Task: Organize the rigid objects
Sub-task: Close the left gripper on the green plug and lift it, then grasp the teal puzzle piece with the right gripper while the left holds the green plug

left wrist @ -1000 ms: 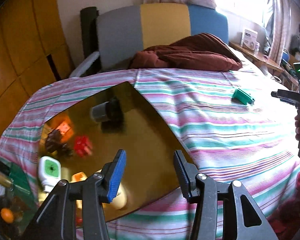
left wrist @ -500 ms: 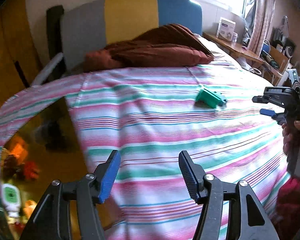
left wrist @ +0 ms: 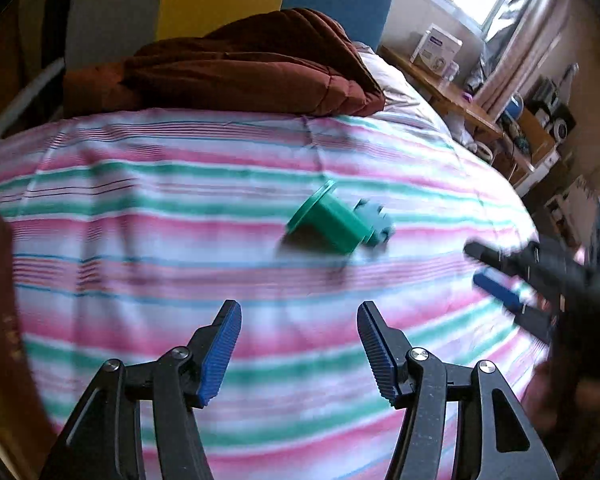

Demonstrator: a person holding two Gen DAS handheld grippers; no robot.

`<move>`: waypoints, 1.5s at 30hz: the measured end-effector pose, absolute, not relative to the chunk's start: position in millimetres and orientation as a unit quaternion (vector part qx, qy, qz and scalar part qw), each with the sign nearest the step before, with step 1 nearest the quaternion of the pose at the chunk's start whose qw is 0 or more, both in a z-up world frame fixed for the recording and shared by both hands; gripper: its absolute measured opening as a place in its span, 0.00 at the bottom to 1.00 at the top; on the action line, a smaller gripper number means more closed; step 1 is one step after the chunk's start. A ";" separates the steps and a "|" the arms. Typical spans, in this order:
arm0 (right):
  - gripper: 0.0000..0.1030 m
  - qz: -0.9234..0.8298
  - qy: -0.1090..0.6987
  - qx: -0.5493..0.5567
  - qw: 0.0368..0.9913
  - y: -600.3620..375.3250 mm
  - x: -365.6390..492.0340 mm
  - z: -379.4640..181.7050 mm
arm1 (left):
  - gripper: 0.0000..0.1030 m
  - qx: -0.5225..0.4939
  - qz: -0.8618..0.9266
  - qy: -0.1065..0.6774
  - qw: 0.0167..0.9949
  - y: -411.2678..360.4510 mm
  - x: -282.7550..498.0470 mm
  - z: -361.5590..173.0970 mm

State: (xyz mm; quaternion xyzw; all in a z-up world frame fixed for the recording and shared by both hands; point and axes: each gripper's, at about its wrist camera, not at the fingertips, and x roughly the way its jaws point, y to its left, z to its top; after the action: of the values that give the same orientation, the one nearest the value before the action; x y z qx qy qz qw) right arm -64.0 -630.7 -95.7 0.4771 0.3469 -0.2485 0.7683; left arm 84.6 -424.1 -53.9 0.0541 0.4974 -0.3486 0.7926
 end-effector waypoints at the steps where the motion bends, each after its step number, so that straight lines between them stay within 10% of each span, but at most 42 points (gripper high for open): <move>1: 0.45 -0.247 0.346 0.478 0.768 -630.8 -63.4 -95.6 | 0.60 0.044 -0.343 0.504 0.792 -434.7 90.3 -56.4; 15: 0.45 -0.233 0.338 0.498 0.764 -632.5 -66.0 -96.2 | 0.68 0.015 -0.279 0.541 0.793 -510.9 147.2 -96.5; 21: 0.45 -0.232 0.341 0.494 0.765 -631.8 -62.8 -96.7 | 0.58 0.065 -0.300 0.508 0.805 -518.4 154.0 -98.7; 45: 0.45 -0.214 0.450 0.428 0.754 -603.0 -31.4 -131.3 | 0.58 0.064 -0.381 0.458 0.801 -327.5 34.0 -99.3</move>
State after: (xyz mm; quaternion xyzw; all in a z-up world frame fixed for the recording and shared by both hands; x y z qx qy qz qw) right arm -31.4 -603.0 -131.3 0.4280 0.4497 -0.2139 0.7542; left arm 34.0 -327.6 -99.3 0.0645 0.4582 -0.3809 0.8005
